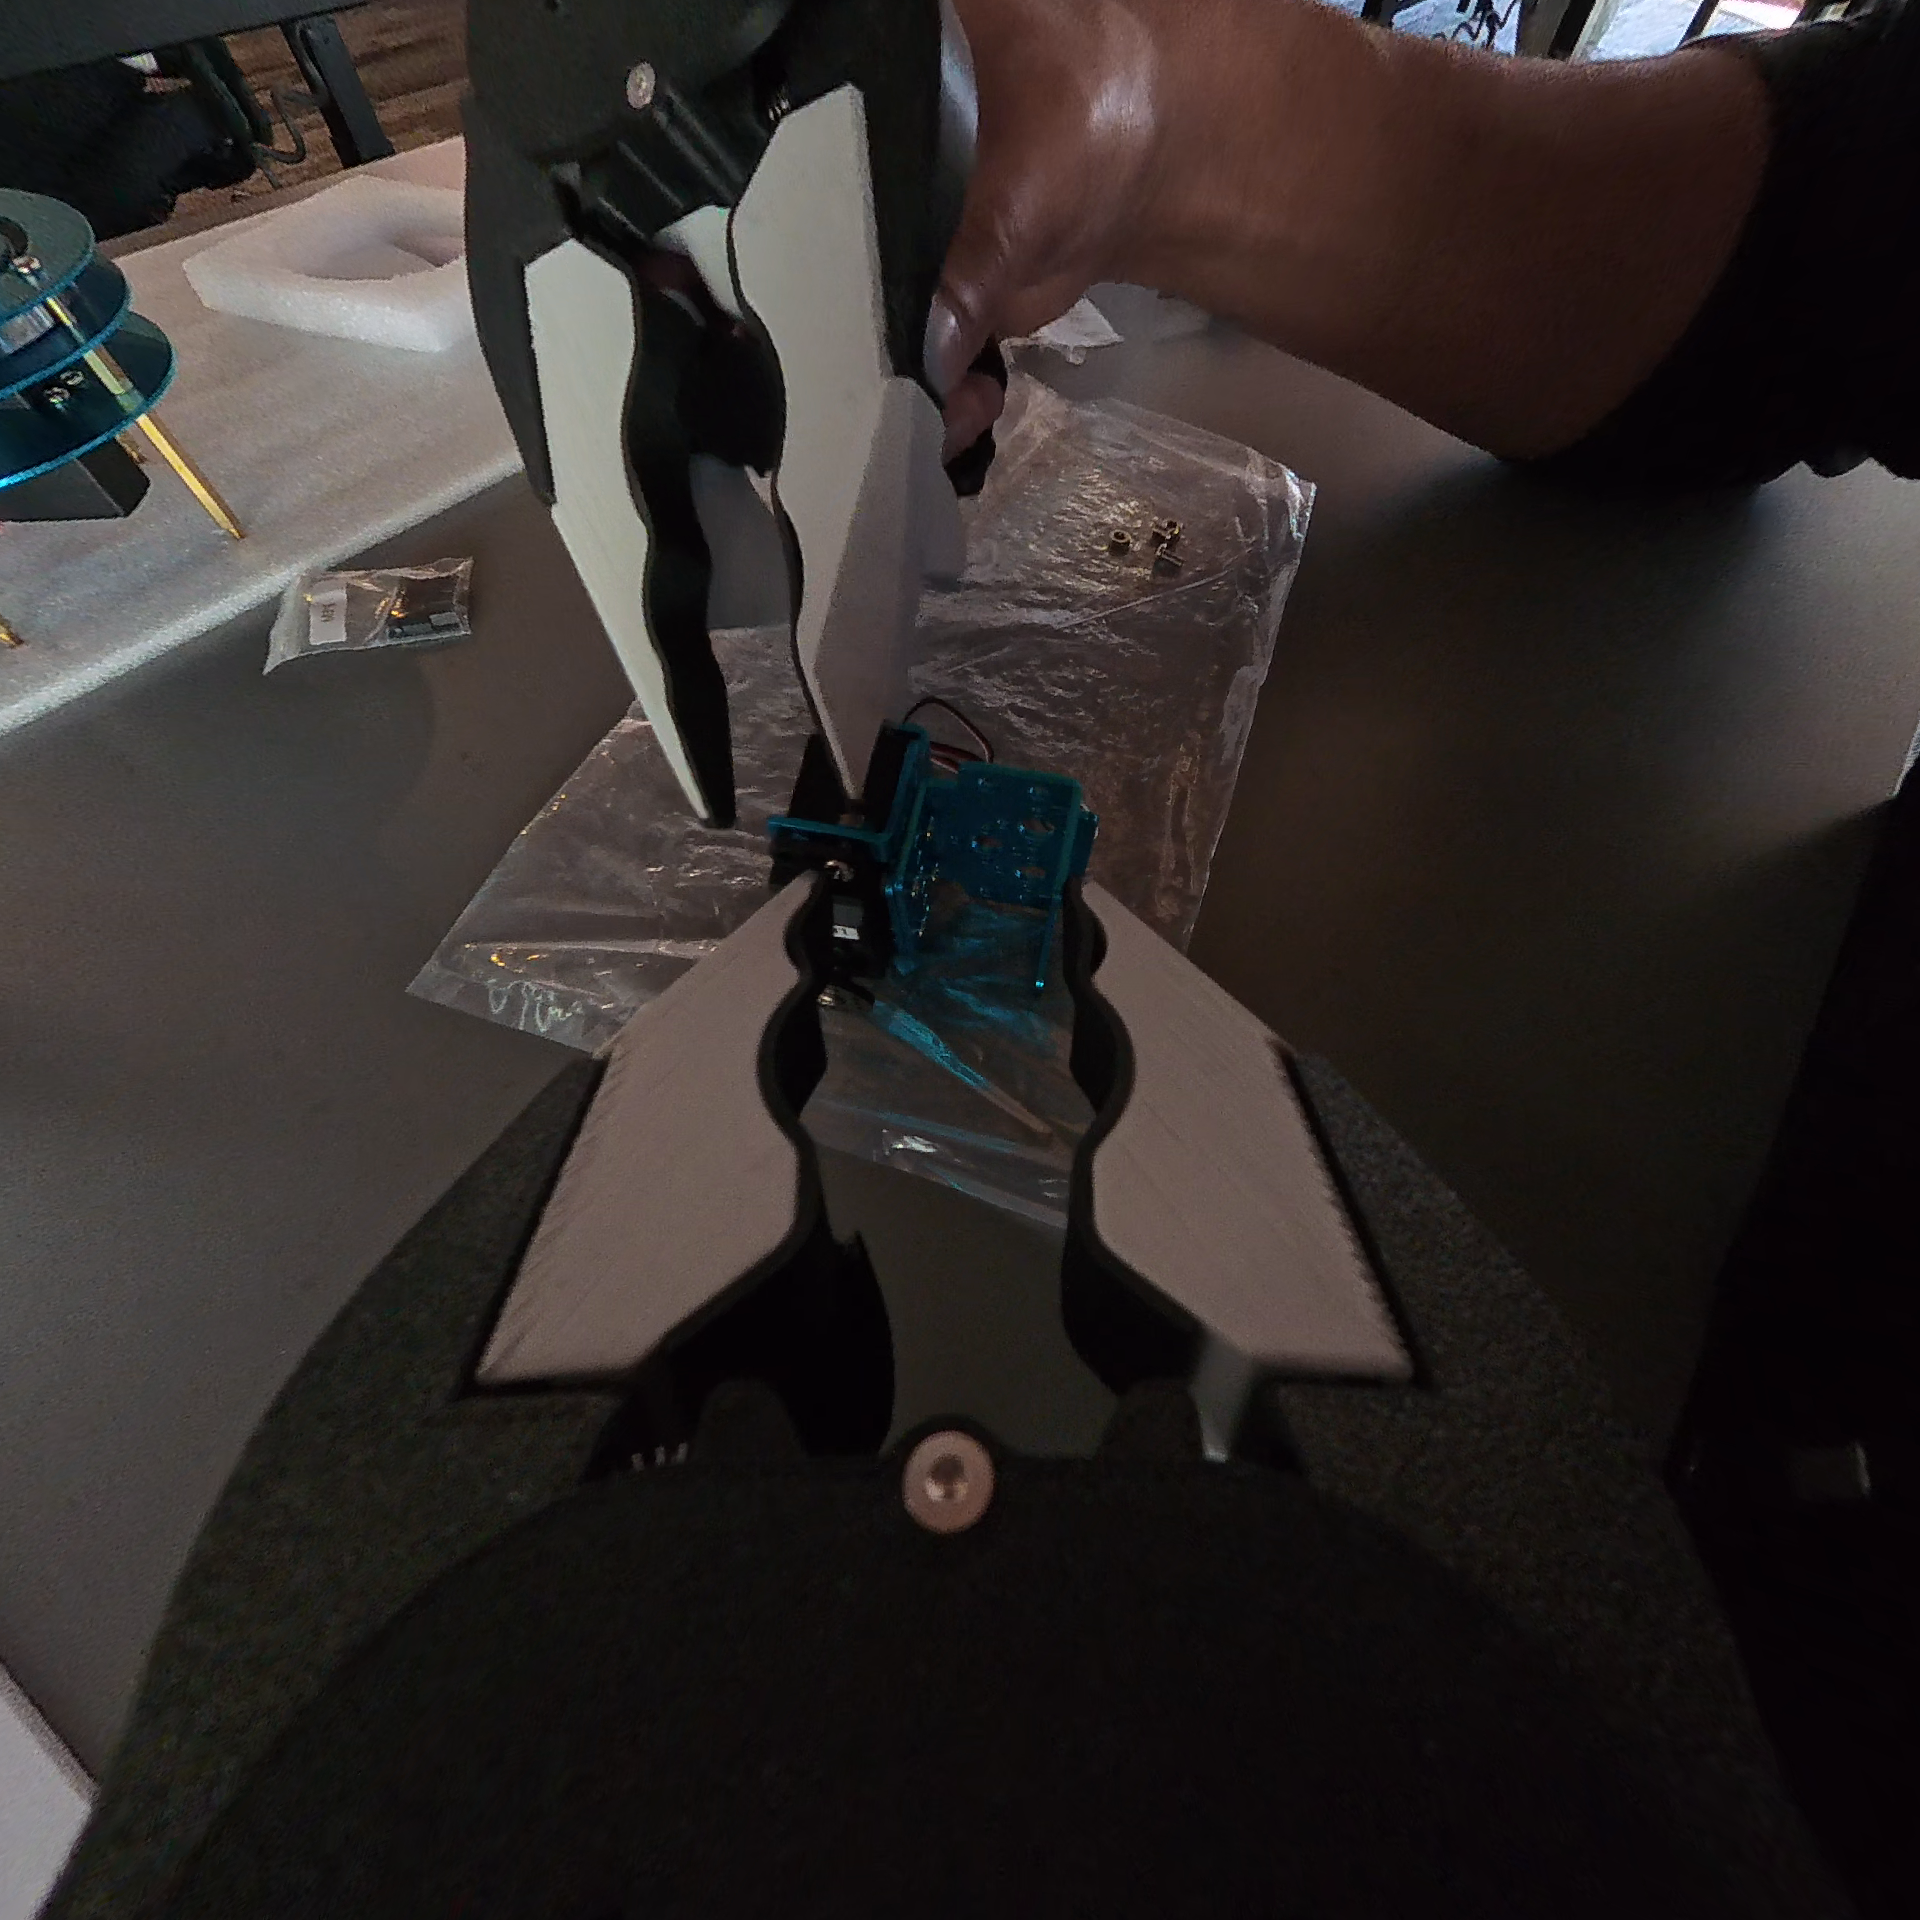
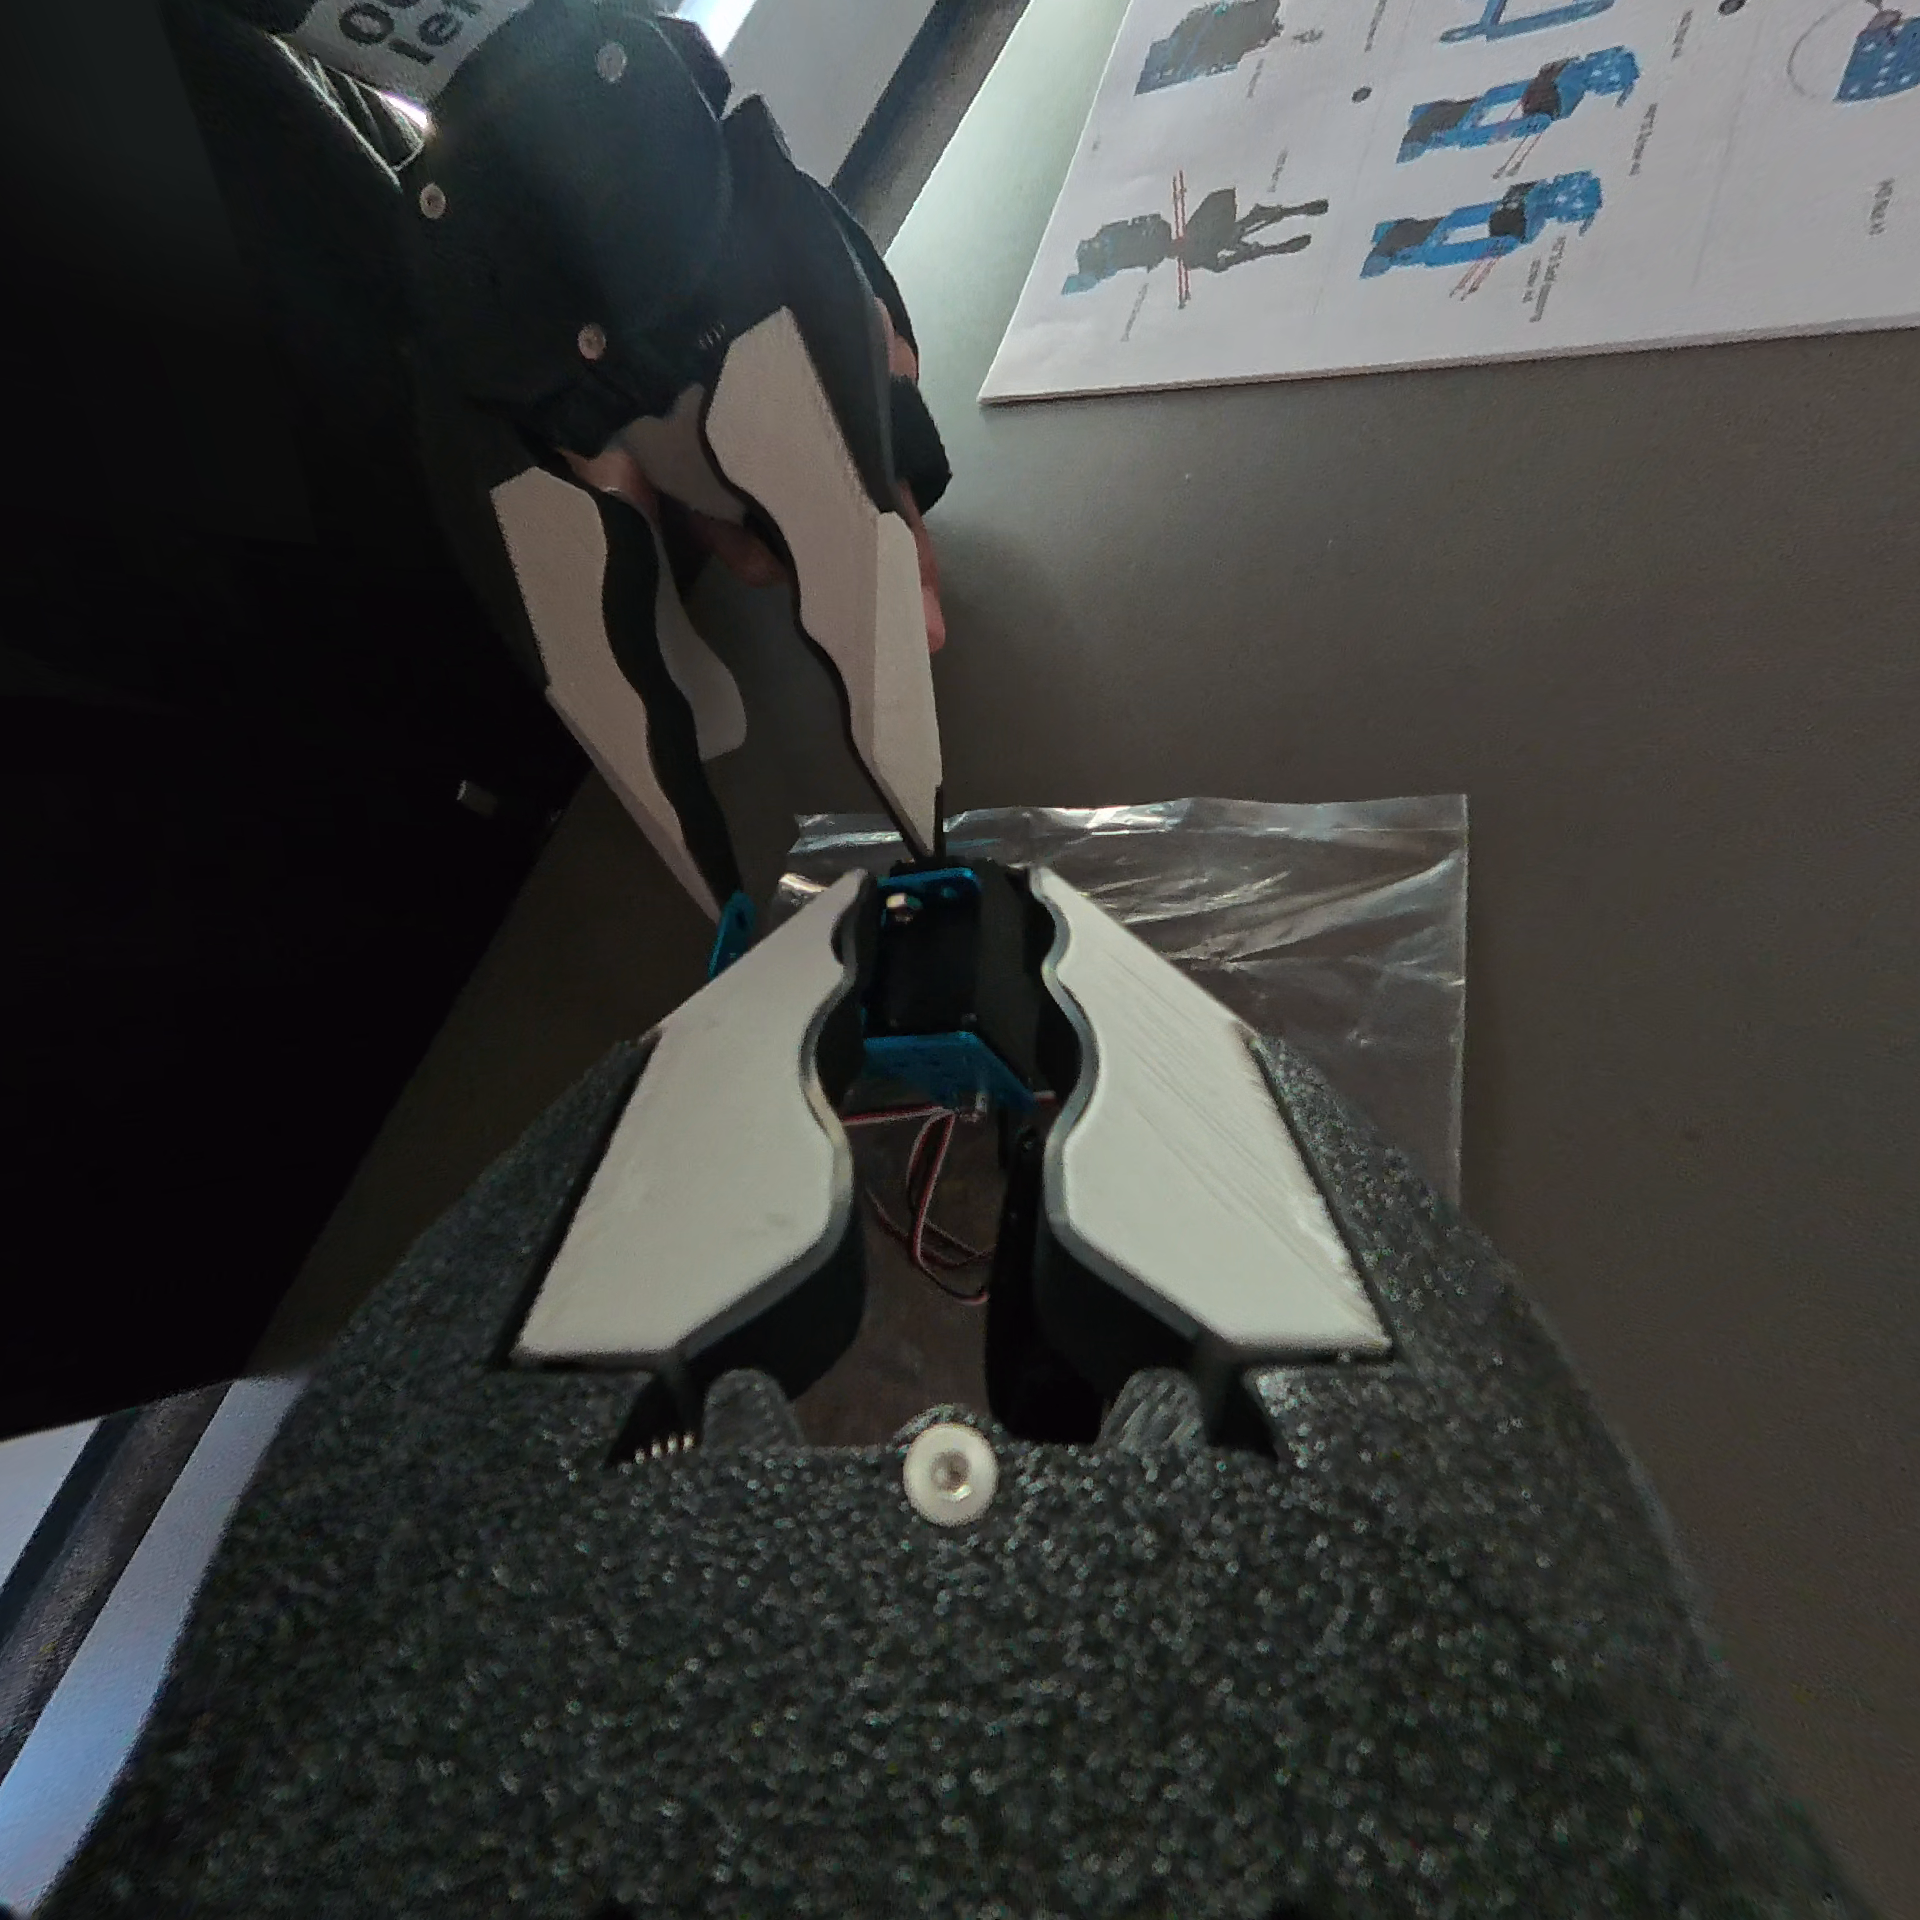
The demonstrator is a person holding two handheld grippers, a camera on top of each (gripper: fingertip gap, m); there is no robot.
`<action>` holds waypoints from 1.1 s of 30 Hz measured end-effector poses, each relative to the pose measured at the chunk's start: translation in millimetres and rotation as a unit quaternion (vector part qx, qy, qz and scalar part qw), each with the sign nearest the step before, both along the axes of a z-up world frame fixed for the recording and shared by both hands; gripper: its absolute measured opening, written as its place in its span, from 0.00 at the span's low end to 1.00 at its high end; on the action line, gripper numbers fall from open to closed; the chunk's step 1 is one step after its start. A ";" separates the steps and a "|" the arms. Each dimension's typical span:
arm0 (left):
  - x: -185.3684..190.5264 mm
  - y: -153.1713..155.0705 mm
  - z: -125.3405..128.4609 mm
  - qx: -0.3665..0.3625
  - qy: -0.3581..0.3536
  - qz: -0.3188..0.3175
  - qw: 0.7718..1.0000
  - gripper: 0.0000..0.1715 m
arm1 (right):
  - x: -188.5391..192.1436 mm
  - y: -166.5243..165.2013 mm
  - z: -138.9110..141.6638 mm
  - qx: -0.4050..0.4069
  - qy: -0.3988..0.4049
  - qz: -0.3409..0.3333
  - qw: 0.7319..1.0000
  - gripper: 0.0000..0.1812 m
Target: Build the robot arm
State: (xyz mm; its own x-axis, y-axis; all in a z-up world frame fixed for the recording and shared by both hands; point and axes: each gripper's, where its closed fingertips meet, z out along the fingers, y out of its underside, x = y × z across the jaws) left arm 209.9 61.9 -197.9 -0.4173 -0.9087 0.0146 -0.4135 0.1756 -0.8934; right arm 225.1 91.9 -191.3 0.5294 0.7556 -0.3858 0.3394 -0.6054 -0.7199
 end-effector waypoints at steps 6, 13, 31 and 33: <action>0.0 0.0 0.1 0.000 0.000 0.000 1.000 0.26 | 3.2 1.0 -1.3 0.003 -0.007 -0.003 1.000 0.15; -0.3 -0.1 0.1 0.000 0.000 0.000 1.000 0.26 | 8.7 2.4 -7.0 -0.004 -0.013 -0.011 1.000 0.15; -4.4 -7.2 -0.3 -0.013 0.006 -0.022 1.000 0.14 | 5.6 -1.5 -6.4 -0.005 -0.013 0.001 1.000 0.15; -3.0 -6.9 -2.2 -0.007 0.009 -0.015 1.000 0.10 | 6.7 -1.0 -6.2 -0.004 -0.011 -0.001 1.000 0.14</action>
